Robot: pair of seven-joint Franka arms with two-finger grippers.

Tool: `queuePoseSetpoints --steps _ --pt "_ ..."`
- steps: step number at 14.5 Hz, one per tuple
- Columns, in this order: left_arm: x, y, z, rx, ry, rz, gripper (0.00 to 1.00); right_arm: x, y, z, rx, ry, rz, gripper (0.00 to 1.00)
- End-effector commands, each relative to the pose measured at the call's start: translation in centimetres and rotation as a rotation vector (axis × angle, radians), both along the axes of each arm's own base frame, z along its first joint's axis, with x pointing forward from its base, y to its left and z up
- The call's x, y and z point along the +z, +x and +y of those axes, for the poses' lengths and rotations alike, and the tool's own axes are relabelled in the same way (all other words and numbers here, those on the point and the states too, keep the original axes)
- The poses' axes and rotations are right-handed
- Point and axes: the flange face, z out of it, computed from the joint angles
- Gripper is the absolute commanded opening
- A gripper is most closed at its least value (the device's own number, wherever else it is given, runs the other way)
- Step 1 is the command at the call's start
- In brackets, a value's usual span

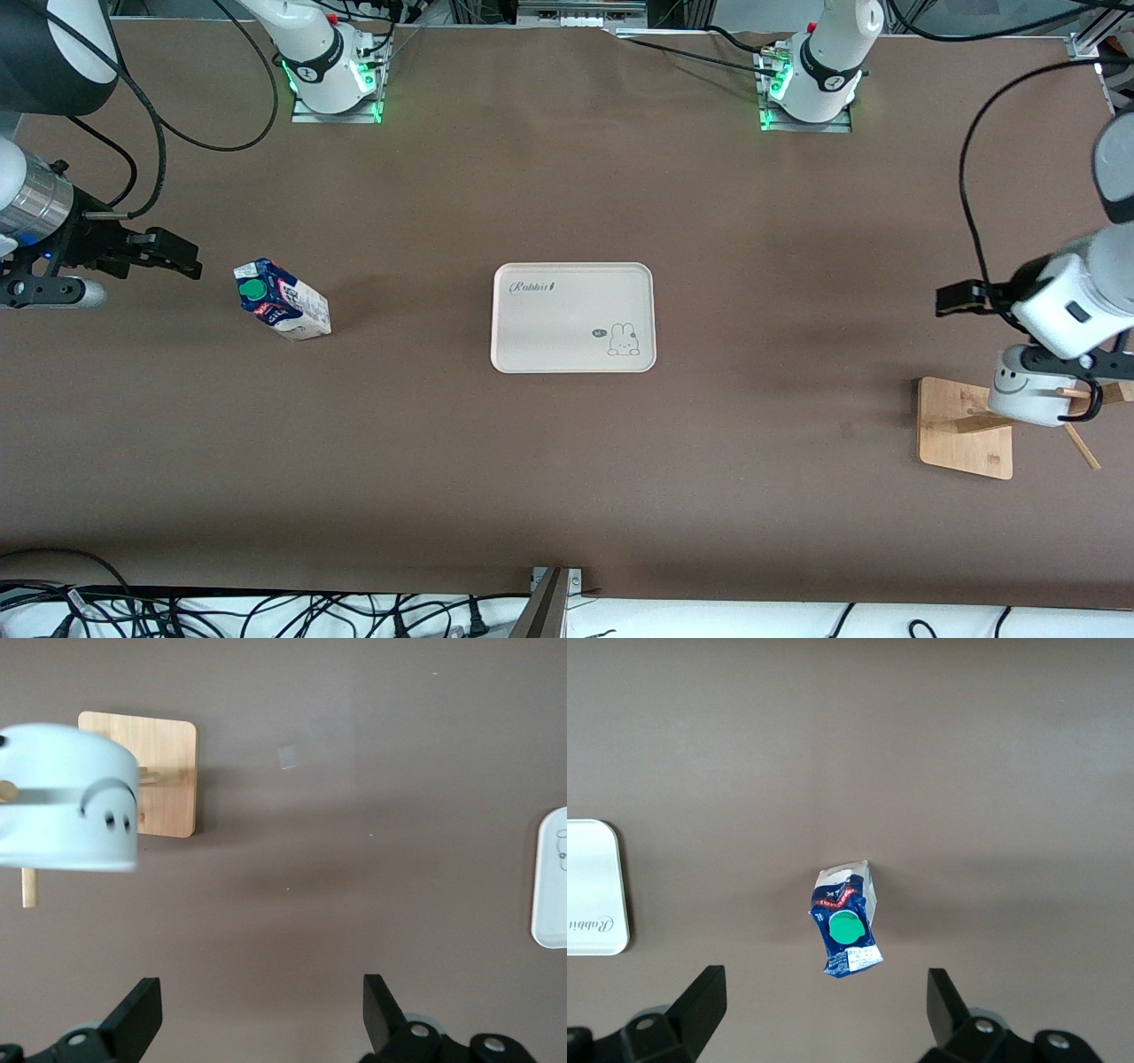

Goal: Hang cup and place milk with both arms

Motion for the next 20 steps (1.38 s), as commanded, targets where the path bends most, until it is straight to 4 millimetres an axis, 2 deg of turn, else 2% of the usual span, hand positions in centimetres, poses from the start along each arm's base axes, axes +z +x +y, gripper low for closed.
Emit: queuePoseSetpoints --steps 1,3,5,6,7,8,9,10,13,15,17,19,20 --pt "3.1 -1.8 -2.6 -0.035 0.034 -0.023 1.00 0.4 -1.4 -0.2 0.028 -0.018 -0.028 1.00" --pt "3.0 -2.2 -3.6 -0.059 0.032 0.000 1.00 0.6 -1.4 -0.6 0.032 -0.038 -0.030 1.00" --pt "3.3 -2.5 -3.4 -0.062 0.030 0.004 1.00 0.7 -1.2 -1.3 0.019 -0.042 -0.033 1.00" --pt "3.4 -2.5 -3.1 -0.068 0.020 -0.006 1.00 0.6 -1.2 -3.7 -0.022 -0.035 -0.032 1.00" --pt "4.0 -3.6 -3.3 -0.080 0.027 -0.008 1.00 0.6 -1.2 -7.2 -0.075 -0.028 -0.038 1.00" --pt "3.9 -4.8 -3.5 -0.084 0.036 -0.017 1.00 0.5 -1.3 -8.1 -0.091 -0.024 -0.036 1.00" --pt "3.8 -6.3 -1.9 -0.056 0.041 -0.048 1.00 0.4 -1.4 -8.2 -0.093 -0.023 -0.025 1.00" --pt "3.7 -7.5 -1.3 -0.041 0.012 -0.107 1.00 0.5 -1.5 -7.8 -0.085 -0.029 -0.018 1.00" --pt "3.3 -9.7 -1.1 -0.010 -0.024 -0.204 1.00 1.0 -1.2 -7.2 -0.076 -0.030 0.014 1.00" --pt "3.2 -10.1 0.5 0.039 -0.024 -0.206 1.00 1.4 -1.1 -7.2 -0.076 -0.027 0.036 1.00" --pt "3.4 -10.0 0.8 0.063 -0.039 -0.209 1.00 1.5 -1.0 -7.5 -0.073 -0.030 0.031 1.00" --pt "4.2 -10.2 1.0 0.198 -0.067 -0.225 1.00 1.8 -0.9 -7.6 -0.100 -0.034 0.009 1.00" --pt "4.3 -10.3 0.8 0.208 -0.059 -0.223 1.00 2.0 -1.2 -7.8 -0.122 -0.038 0.008 1.00"
